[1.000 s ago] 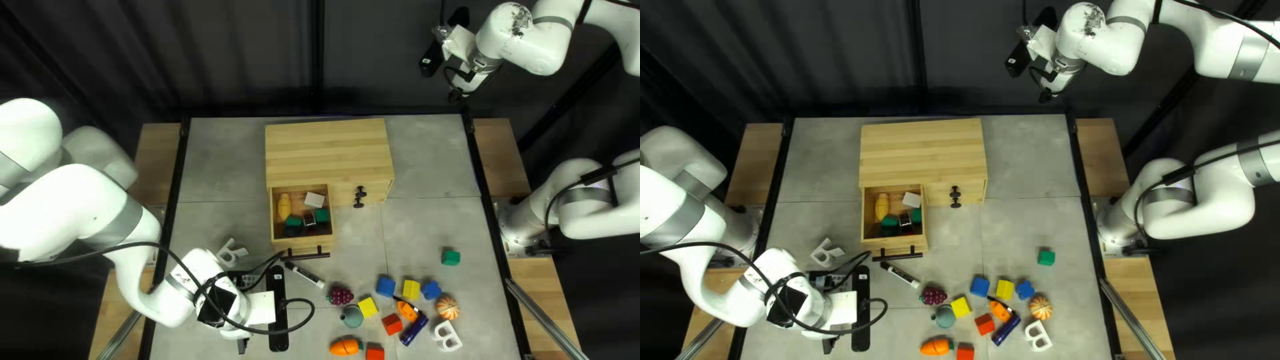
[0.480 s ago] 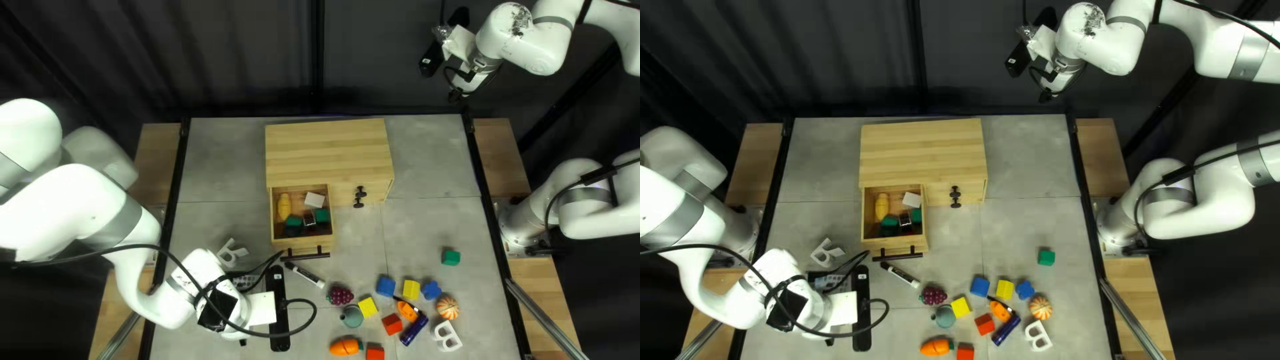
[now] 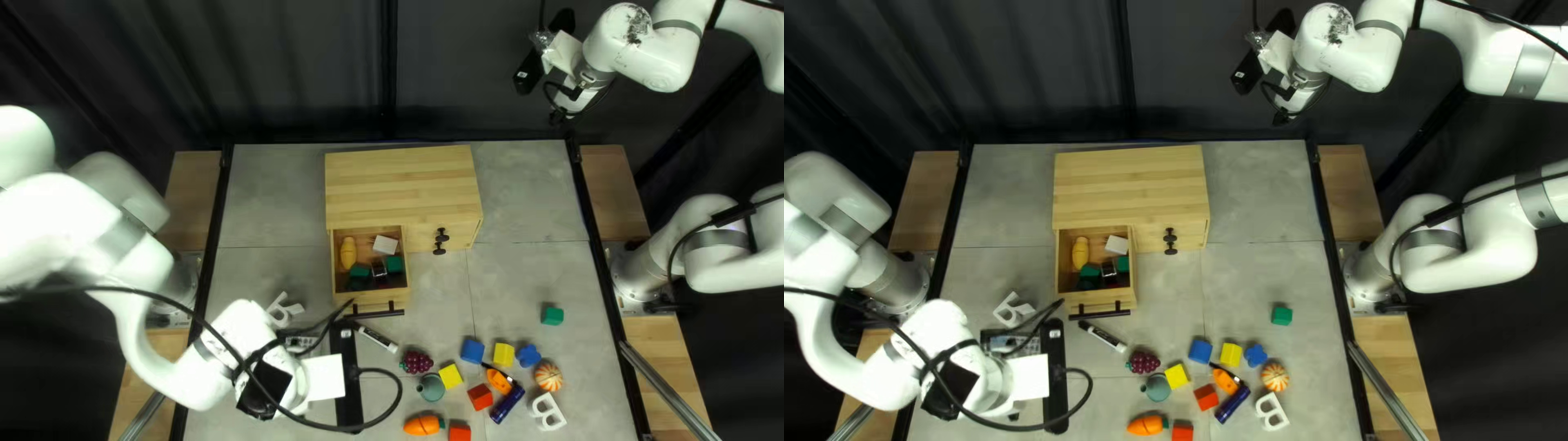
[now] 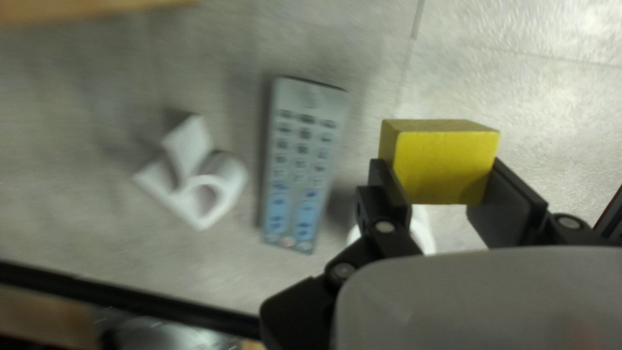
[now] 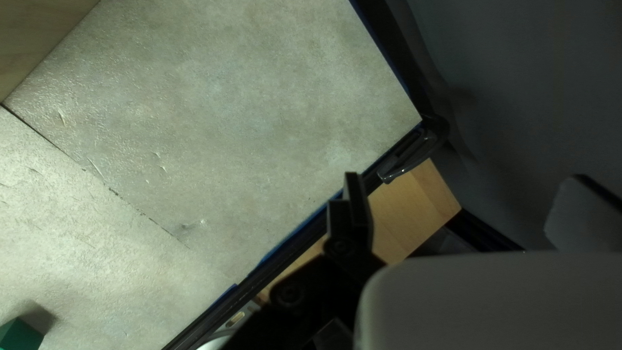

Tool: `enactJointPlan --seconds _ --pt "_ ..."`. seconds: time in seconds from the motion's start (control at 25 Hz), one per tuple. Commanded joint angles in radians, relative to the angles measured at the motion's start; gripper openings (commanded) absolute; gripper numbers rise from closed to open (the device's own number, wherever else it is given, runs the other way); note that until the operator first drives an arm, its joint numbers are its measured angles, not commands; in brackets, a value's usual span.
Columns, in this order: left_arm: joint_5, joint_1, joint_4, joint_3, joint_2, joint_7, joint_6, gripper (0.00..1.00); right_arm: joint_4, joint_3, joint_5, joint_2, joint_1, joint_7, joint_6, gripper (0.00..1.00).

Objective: Open drawers and place objects into drawer and close

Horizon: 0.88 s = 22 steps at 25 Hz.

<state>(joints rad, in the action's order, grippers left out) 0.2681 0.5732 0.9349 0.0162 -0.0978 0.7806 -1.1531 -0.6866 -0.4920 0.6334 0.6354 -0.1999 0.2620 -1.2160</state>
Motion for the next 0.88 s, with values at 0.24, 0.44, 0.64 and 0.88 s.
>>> enactJointPlan --seconds 0.24,0.44,0.64,0.88 --pt "0.229 -0.127 0.095 0.117 0.023 -0.115 -0.009 0.0 0.0 0.0 0.0 0.0 0.0 0.0 0.0 1.0" --pt "0.238 -0.147 0.086 0.136 0.053 -0.095 0.034 1.0 0.0 0.0 0.0 0.0 0.0 0.0 0.0 1.0" --pt "0.225 -0.125 0.058 0.109 0.019 -0.022 -0.009 1.0 0.0 0.0 0.0 0.0 0.0 0.0 0.0 1.0" --pt "0.145 -0.048 0.019 0.033 -0.022 0.019 -0.034 1.0 0.0 0.0 0.0 0.0 0.0 0.0 0.0 1.0"
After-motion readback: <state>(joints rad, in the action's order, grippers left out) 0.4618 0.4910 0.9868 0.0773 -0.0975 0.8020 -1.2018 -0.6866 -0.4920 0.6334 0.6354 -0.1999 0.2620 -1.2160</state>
